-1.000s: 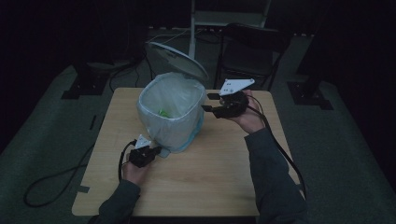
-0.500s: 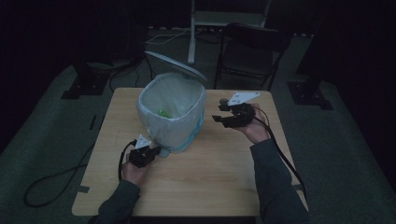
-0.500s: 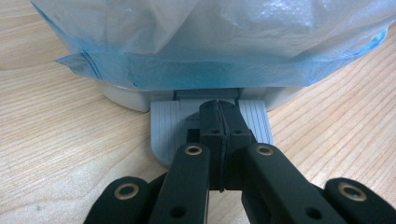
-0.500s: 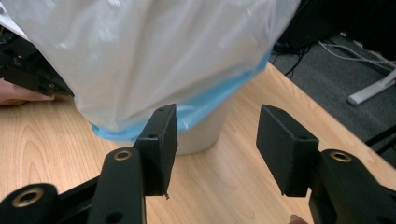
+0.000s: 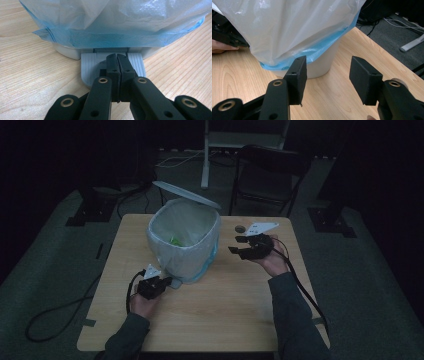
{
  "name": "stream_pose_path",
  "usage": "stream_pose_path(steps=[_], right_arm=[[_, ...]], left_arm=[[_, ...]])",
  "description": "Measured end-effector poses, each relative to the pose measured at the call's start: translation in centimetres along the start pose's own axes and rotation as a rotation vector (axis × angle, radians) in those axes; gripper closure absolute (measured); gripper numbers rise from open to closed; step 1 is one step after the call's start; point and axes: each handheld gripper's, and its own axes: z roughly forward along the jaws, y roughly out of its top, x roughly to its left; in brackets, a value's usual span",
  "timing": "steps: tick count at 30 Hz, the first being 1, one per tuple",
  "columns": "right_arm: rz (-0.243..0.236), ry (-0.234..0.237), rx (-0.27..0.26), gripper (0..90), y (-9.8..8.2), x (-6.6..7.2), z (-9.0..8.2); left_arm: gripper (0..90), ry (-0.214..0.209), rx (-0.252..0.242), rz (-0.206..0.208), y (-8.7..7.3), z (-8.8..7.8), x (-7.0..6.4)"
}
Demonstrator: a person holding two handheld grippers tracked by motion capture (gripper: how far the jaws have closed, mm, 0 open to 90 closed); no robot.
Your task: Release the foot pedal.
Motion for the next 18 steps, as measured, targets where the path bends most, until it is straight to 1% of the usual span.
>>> stream_pose_path(steps=[3,12,18], right_arm=[[0.001,0.000,0.001,46.9,-0.05,-0.08,-0.09],[-0.001,0.000,-0.007,46.9,-0.01,-0.10,-0.29],[0.001,-0.004,-0.008,46.9,-0.10,-0.14,-0.46]], left_arm=[[89.4,0.004,0.000,0.004,0.00,-0.02,-0.04],[88.9,-0.004,-0.009,0.007,-0.02,-0.16,0.00],[88.3,-0.004,-0.006,0.013,0.00,-0.26,0.00]])
